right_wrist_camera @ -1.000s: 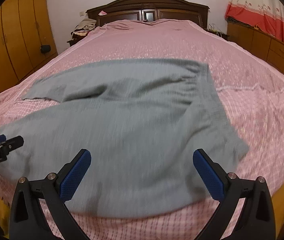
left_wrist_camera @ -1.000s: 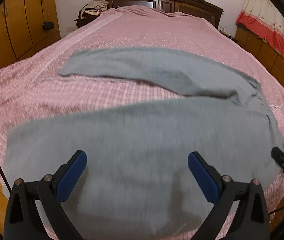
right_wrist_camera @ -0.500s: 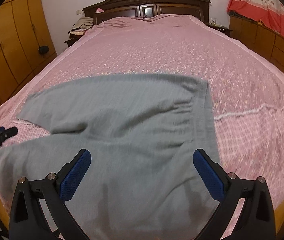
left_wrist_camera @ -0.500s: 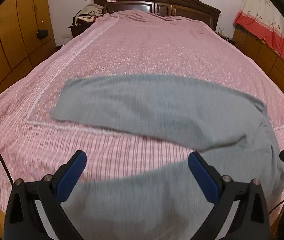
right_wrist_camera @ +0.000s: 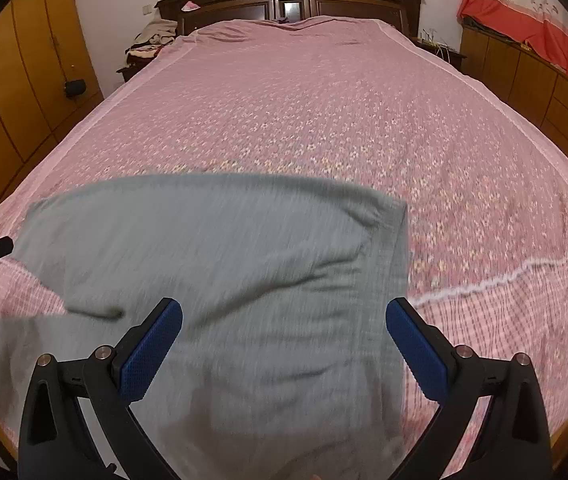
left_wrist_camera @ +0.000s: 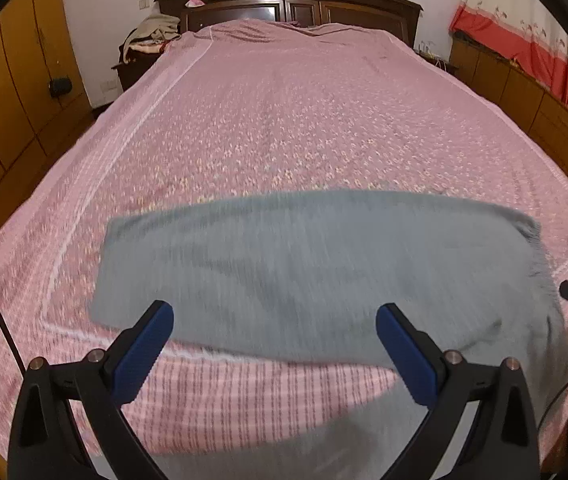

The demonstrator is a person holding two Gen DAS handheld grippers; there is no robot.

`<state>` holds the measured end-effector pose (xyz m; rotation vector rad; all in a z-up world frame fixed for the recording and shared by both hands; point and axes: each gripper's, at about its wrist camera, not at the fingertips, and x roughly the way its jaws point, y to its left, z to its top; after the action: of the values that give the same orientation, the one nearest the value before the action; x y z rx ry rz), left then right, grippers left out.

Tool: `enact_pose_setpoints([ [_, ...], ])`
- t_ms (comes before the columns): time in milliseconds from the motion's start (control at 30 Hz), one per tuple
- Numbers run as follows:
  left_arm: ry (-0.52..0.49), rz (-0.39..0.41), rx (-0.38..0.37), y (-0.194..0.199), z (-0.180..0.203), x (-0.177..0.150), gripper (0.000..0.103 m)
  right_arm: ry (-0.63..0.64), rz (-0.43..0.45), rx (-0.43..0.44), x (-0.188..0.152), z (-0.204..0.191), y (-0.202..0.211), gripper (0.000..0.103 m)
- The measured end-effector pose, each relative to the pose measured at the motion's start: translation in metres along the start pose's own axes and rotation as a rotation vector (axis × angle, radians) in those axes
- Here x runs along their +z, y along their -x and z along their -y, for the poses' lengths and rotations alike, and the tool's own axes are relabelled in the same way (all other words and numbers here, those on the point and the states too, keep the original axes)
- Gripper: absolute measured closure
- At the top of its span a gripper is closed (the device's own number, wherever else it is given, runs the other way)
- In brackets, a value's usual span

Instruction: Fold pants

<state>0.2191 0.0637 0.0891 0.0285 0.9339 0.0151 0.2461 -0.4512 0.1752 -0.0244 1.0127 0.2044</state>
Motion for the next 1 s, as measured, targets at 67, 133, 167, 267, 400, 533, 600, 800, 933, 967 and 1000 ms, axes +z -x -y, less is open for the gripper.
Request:
enact_pose_setpoints([
  [67,-0.016,0.000,0.001,-0.007,0.002,0.008,0.000,0.005,-0.002,-0.005,0.008,0.001,-0.005,0.000],
  [133,-0.026,-0.001,0.002,-0.016,0.002,0.018,0.000,0.008,-0.005,-0.009,0.014,0.003,-0.011,0.000],
  [167,-0.028,-0.001,0.006,-0.020,0.002,0.020,0.000,0.006,-0.010,-0.011,0.018,0.004,-0.015,0.000],
  [267,-0.038,0.009,0.045,-0.035,0.002,0.027,0.000,-0.002,-0.021,-0.007,0.026,0.005,-0.024,0.000],
  [400,-0.018,-0.027,0.006,-0.059,-0.001,0.034,0.000,-0.024,-0.050,0.028,0.038,0.009,-0.040,0.000],
  [533,-0.022,-0.055,-0.036,-0.077,-0.002,0.041,0.000,-0.016,-0.074,0.020,0.048,0.010,-0.055,0.000],
  [600,-0.050,-0.062,-0.032,-0.087,0.000,0.046,0.000,0.001,-0.077,0.007,0.053,0.009,-0.063,0.000],
  [800,-0.205,-0.075,-0.010,-0.111,0.015,0.061,0.000,0.033,-0.067,-0.009,0.065,0.005,-0.082,0.000],
  [933,-0.270,-0.100,-0.010,-0.131,0.019,0.070,0.000,0.020,-0.089,-0.020,0.071,0.010,-0.097,0.000],
  [967,-0.277,-0.107,-0.013,-0.136,0.020,0.071,0.000,0.015,-0.096,-0.021,0.073,0.012,-0.102,0.000],
  [1000,-0.282,-0.115,-0.018,-0.141,0.018,0.072,0.000,0.013,-0.100,-0.024,0.073,0.013,-0.105,0.000],
])
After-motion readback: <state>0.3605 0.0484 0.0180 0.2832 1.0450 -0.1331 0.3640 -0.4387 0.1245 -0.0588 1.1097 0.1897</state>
